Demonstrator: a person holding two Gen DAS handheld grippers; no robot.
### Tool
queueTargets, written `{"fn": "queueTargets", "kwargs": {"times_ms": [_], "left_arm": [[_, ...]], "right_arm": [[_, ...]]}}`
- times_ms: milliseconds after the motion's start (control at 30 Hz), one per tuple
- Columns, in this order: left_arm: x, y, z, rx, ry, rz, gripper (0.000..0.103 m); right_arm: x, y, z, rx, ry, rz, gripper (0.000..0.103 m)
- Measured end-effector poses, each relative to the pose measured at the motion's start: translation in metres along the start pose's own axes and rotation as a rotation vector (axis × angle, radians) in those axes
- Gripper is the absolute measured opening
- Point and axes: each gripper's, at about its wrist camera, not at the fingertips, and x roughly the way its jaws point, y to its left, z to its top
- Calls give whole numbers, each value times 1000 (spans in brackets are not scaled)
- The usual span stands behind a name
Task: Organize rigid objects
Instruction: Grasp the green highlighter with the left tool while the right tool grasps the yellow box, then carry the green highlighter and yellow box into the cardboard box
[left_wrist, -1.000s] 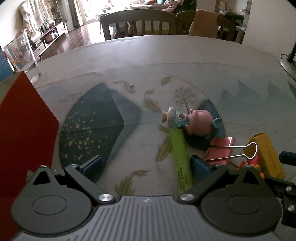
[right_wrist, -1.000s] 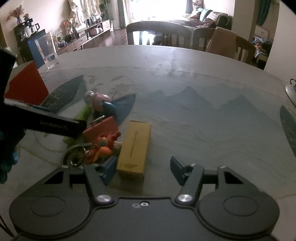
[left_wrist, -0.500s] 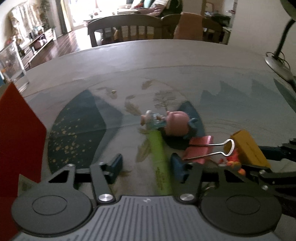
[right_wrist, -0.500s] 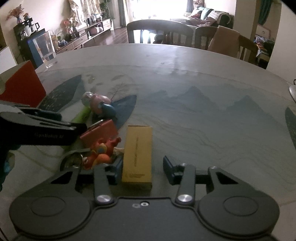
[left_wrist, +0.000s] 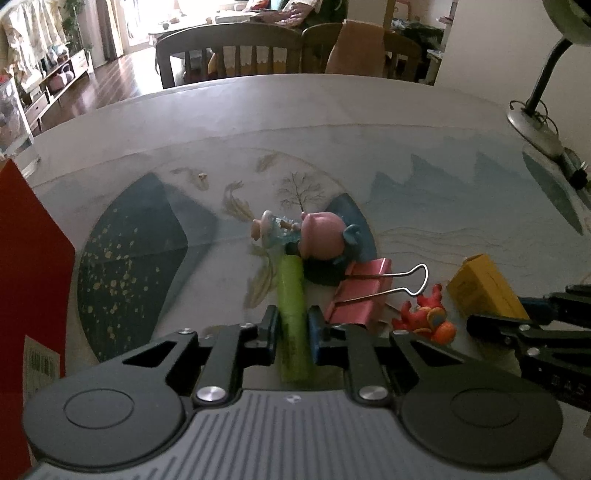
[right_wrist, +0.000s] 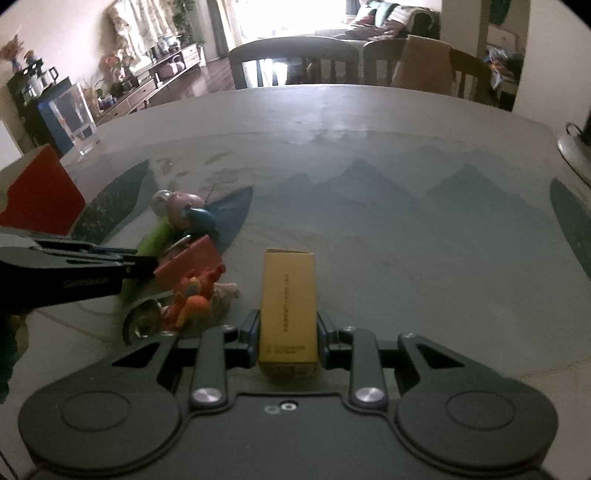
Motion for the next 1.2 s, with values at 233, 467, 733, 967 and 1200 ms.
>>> {"fn": "queueTargets", "kwargs": {"times_ms": [233,467,733,967,1200], "left_arm": [[-17,7,-7,-37,-11,-27,17],[-40,15,-16,-64,-29,-66,17],[-83,33,-25,-103,-65,-112,17],[-122,56,-31,-123,-101,-130,17],[-155,87,-35,-137,-143,-133,17]], "right_arm": [[-29,9,-5,30,-25,34,28],[-56,26,-5,45,-41,68,28],[-82,56,-1,23,-61,87,28],[-101,92,6,-11,-80,95,28],[-114,136,15,-55,-106,114,28]]}}
